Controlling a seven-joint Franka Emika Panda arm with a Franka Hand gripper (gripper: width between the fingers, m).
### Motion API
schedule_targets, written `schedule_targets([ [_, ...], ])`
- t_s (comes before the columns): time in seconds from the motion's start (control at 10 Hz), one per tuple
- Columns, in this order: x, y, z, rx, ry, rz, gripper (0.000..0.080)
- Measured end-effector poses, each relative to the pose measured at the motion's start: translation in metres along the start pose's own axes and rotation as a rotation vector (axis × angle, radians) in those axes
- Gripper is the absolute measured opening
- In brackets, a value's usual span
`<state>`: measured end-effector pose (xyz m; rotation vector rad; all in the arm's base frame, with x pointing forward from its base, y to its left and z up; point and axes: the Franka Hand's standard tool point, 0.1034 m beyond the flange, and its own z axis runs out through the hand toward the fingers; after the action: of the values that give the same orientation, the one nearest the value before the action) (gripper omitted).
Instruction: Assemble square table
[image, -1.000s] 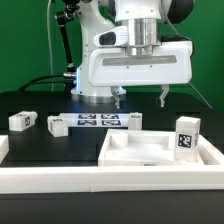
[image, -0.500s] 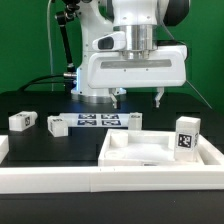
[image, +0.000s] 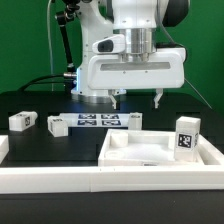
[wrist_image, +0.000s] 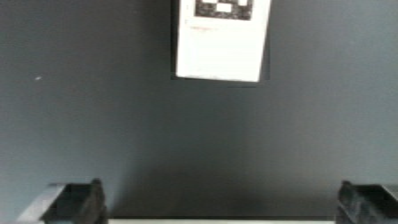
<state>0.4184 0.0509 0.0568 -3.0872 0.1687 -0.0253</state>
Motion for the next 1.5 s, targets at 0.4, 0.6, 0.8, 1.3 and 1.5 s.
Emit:
schedule_targets([
  [0.4, -0.002, -0.005, 0.004, 0.026, -0.255, -0.004, 0.0649],
  [0.6, -0.006, -0.006, 0.004, 0.032, -0.384, 0.001, 0.0649],
  [0.8, -0.008, -0.007, 0.006, 0.036, -0.503, 0.006, 0.0649],
  [1.3, -0.015, -0.005, 0.012, 0.043, -0.794, 0.019, 0.0649],
  [1.5, -0.018, -0.005, 0.016, 0.043, -0.902, 0.02, 0.0649],
])
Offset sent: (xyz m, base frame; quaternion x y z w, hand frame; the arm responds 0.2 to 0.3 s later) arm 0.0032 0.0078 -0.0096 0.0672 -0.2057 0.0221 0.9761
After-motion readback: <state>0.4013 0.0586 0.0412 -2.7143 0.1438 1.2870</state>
